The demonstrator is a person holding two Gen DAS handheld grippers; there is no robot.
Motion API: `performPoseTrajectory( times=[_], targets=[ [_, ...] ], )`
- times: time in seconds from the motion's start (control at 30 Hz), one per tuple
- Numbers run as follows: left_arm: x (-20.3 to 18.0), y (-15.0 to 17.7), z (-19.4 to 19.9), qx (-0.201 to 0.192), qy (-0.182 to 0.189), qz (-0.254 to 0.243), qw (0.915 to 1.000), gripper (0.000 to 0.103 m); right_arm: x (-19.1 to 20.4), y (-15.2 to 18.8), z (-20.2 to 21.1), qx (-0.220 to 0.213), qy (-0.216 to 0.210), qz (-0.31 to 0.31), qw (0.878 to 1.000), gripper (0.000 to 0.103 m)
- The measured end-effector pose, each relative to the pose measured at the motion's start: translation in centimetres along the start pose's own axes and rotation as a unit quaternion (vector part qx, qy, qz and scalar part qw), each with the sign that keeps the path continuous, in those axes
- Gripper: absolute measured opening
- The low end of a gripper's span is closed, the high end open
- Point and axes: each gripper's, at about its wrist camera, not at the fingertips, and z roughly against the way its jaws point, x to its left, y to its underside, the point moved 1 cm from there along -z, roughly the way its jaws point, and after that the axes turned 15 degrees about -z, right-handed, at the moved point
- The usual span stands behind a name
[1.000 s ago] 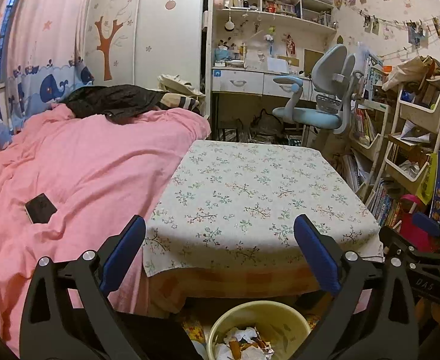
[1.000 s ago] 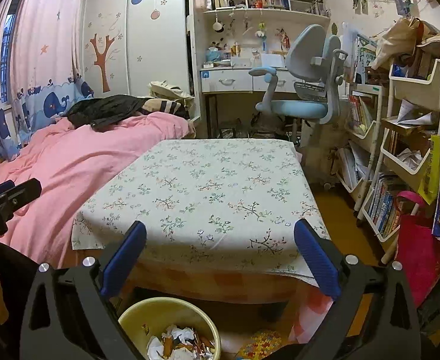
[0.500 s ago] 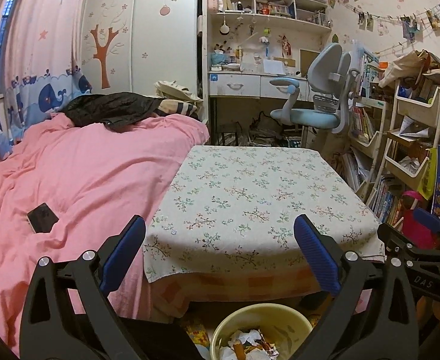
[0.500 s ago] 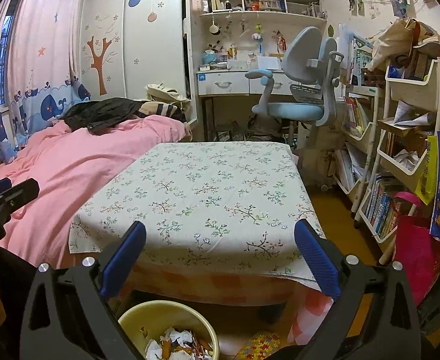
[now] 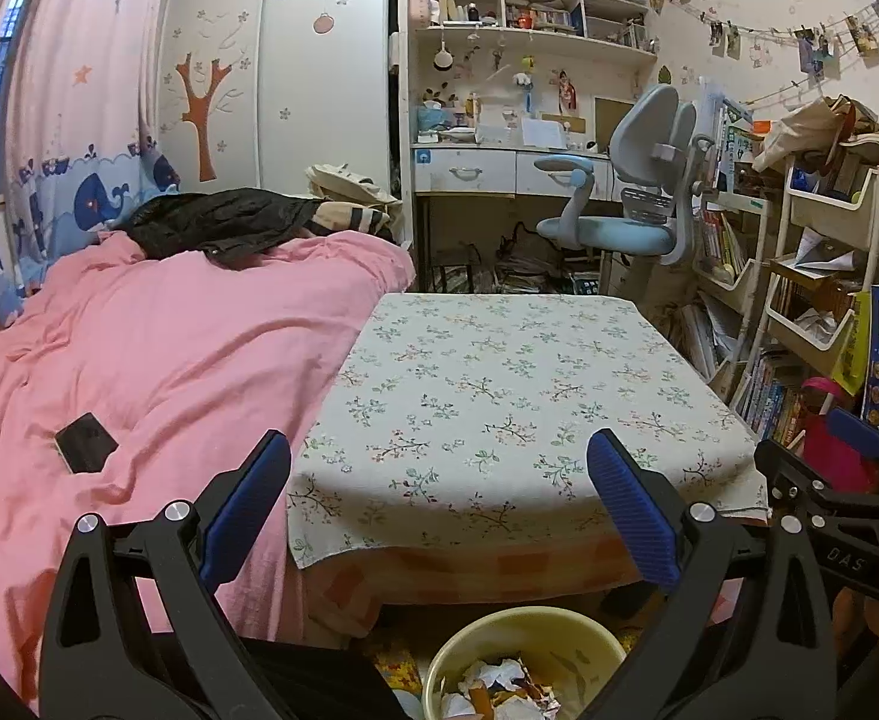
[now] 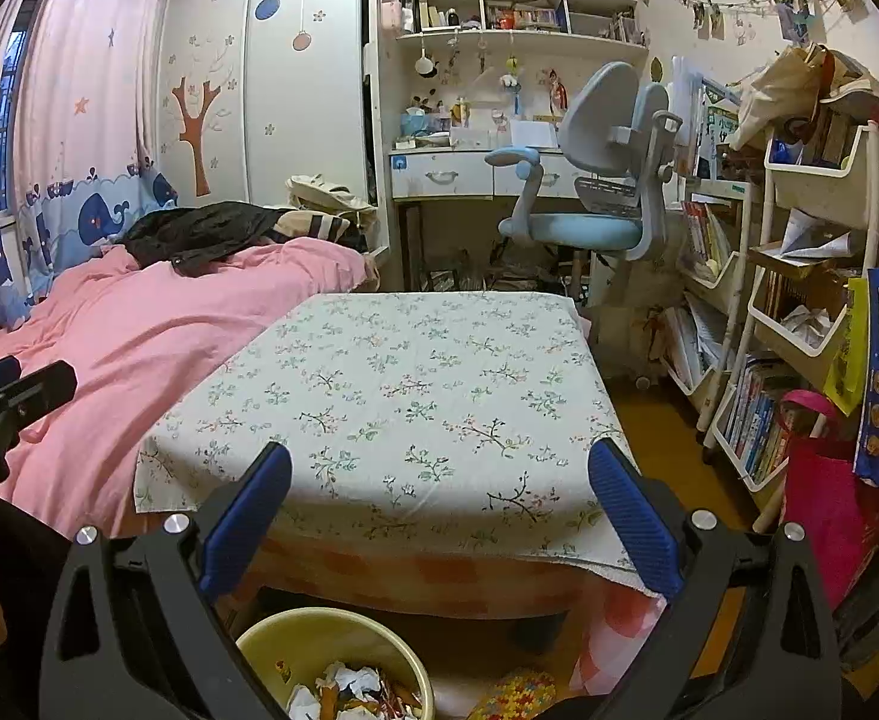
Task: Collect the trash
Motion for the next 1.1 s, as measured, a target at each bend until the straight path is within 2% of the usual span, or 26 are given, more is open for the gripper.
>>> performPoseTrajectory(
  times=[1.1],
  targets=[
    [1.1, 0.1, 0.3, -0.001, -0.009, -0.003, 1.0000, 0.096, 0.0, 0.0, 0.1, -0.005, 0.001, 0.001, 1.000, 0.095]
  ],
)
